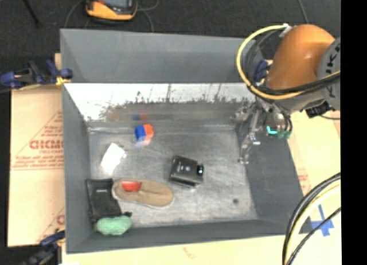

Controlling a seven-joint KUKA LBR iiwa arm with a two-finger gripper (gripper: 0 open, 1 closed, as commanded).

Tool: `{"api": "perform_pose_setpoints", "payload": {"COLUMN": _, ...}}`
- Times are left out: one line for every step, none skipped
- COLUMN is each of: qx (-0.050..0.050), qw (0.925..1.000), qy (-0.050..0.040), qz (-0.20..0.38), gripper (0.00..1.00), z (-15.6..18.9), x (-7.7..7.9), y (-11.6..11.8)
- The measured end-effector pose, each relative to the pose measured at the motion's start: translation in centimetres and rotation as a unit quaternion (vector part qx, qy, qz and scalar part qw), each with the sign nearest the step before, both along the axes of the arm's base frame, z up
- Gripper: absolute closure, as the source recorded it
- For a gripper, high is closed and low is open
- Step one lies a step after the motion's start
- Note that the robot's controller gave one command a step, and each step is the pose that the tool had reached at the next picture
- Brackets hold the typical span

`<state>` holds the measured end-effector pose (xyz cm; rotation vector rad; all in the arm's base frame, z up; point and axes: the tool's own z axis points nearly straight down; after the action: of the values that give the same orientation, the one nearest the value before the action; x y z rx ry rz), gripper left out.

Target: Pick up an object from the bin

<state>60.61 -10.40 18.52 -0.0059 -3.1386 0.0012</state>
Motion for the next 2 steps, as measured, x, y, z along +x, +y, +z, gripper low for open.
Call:
{"api": "perform_pose_setpoints", "payload": {"qx": -0.001, "qw": 1.0000, "qy": -0.0038, "qz": 0.001, "gripper": 0.00, "z": 0.5, "x": 0.2, "y": 0.0}}
{"api": "perform_pose_setpoints", "payload": {"qx": -0.002, "qw": 0.9998, "qy": -0.0085, "qz": 0.019, "gripper": 0.00, "z": -2.6, "x": -0.2, "y": 2.4}}
